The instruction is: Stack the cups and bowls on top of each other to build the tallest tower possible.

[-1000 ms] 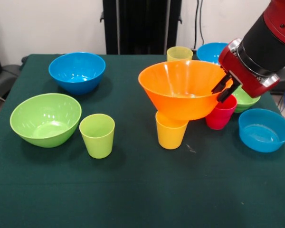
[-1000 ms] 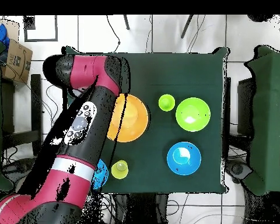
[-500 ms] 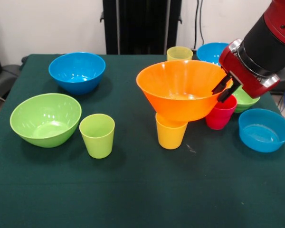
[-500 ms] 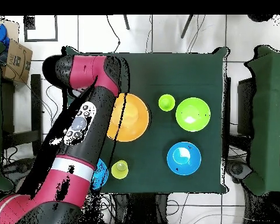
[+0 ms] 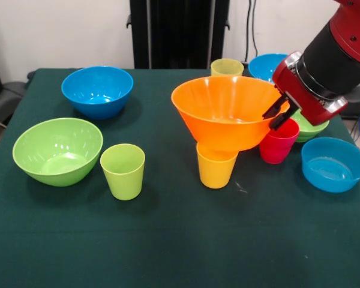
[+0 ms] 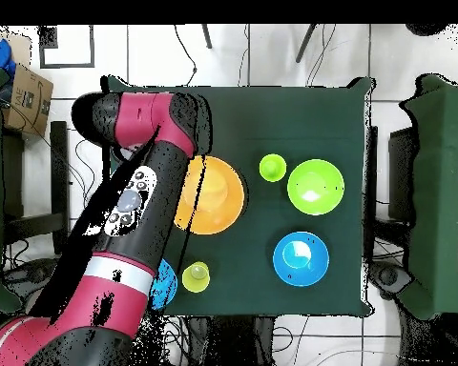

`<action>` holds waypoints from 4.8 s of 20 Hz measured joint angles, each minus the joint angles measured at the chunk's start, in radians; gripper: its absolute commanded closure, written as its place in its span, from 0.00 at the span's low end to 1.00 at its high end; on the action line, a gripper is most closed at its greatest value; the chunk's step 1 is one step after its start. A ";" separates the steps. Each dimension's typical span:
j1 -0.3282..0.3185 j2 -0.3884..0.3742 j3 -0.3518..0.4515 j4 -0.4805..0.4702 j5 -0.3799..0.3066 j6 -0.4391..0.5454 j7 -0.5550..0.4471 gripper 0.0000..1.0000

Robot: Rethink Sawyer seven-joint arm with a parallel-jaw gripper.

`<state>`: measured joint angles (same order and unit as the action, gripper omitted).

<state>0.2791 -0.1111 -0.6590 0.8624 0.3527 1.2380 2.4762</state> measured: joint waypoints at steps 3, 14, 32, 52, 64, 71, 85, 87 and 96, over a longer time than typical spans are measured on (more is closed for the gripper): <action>0.000 0.001 -0.001 0.000 -0.019 0.000 0.000 1.00; 0.000 0.002 -0.003 0.000 -0.076 -0.005 0.000 1.00; 0.000 -0.001 -0.003 0.003 -0.078 -0.030 0.000 0.00; -0.003 -0.009 -0.003 0.013 -0.078 -0.030 0.000 0.00; -0.085 -0.052 0.000 0.020 -0.093 -0.032 0.000 0.00; -0.154 -0.078 0.007 0.020 -0.132 -0.057 0.000 0.00; -0.214 -0.128 0.083 0.029 -0.200 -0.079 -0.007 0.00; -0.214 -0.132 0.094 0.031 -0.205 -0.083 -0.007 0.00; -0.198 -0.142 0.124 0.062 -0.224 -0.217 -0.007 0.00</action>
<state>0.0813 -0.2536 -0.5351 0.9244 0.1289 1.0212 2.4696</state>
